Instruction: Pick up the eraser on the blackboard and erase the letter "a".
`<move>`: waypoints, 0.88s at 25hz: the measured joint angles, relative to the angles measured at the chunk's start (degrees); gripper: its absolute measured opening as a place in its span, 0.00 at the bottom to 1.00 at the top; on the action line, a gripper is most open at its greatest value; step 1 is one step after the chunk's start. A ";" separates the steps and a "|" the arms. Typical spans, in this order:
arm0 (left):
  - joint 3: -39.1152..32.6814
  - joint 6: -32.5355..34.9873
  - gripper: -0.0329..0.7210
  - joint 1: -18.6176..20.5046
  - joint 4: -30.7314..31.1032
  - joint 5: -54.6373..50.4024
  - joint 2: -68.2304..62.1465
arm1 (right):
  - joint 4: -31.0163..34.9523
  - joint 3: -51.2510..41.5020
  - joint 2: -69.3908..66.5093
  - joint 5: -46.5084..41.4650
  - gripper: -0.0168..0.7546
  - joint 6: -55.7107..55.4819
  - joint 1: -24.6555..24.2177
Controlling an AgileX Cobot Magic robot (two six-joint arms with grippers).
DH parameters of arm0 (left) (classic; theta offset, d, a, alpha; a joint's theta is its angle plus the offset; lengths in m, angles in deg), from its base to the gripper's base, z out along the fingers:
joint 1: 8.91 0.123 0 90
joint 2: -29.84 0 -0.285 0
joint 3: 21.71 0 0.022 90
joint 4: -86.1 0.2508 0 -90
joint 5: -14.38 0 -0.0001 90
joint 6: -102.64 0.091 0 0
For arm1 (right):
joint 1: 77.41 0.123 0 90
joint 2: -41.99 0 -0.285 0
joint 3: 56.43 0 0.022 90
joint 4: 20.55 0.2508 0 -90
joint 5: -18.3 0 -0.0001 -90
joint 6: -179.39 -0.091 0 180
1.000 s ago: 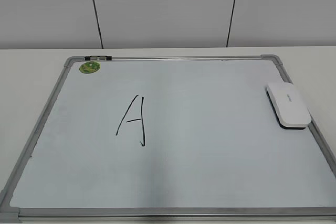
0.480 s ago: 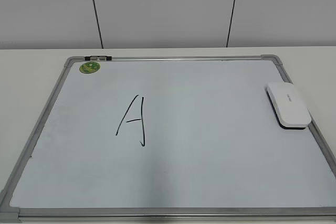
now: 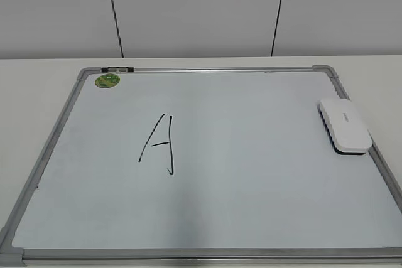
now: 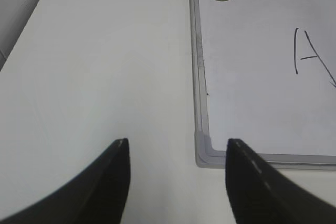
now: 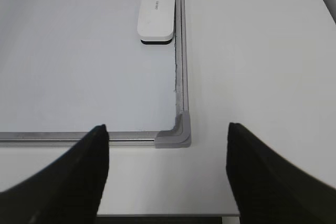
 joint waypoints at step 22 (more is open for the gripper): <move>0.00 0.00 0.56 0.00 0.00 0.00 0.00 | 0.00 0.00 0.00 0.00 0.70 0.00 0.00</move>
